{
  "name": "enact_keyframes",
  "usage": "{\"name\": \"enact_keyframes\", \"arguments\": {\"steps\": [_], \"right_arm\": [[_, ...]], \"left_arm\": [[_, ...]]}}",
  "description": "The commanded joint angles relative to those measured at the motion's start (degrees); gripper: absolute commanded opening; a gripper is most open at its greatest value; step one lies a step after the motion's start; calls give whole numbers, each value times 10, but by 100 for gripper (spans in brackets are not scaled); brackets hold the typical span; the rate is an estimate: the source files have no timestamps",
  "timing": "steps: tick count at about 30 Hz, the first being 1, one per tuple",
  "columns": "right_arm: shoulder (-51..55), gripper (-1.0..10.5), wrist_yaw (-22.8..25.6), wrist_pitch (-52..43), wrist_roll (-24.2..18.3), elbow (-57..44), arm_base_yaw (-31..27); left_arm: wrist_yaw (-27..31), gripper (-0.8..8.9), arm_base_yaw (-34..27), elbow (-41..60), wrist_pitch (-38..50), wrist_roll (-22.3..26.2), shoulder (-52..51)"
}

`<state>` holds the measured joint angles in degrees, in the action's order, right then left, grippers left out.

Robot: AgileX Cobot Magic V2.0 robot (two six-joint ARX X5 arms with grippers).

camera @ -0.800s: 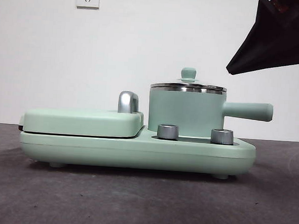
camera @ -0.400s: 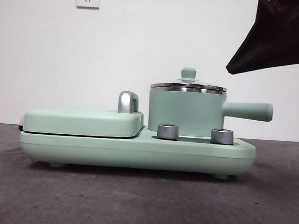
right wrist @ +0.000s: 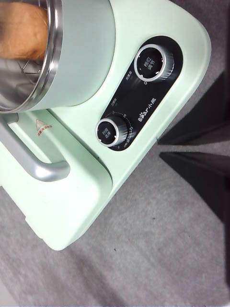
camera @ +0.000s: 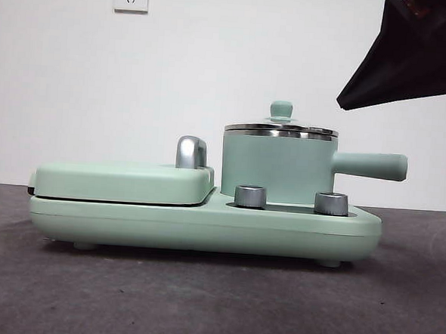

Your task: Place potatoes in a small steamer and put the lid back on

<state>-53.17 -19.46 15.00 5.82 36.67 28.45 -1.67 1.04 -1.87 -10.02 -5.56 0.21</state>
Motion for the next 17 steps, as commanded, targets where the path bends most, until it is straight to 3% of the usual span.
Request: {"name": "enact_keyframes", "arguments": {"steps": [1, 6, 8, 9, 17], "right_arm": [[-3, 20, 0, -5, 2, 8, 3], [-3, 20, 0, -5, 2, 8, 3], [7, 20, 0, 1, -13, 8, 2], [15, 20, 8, 4, -40, 8, -2], [163, 20, 121, -105, -124, -96, -84]], "left_arm": [[0, 6, 0, 12, 7, 3, 0], [0, 6, 0, 12, 7, 3, 0], [0, 6, 0, 12, 7, 3, 0], [0, 6, 0, 12, 7, 3, 0], [0, 6, 0, 12, 7, 3, 0]]}}
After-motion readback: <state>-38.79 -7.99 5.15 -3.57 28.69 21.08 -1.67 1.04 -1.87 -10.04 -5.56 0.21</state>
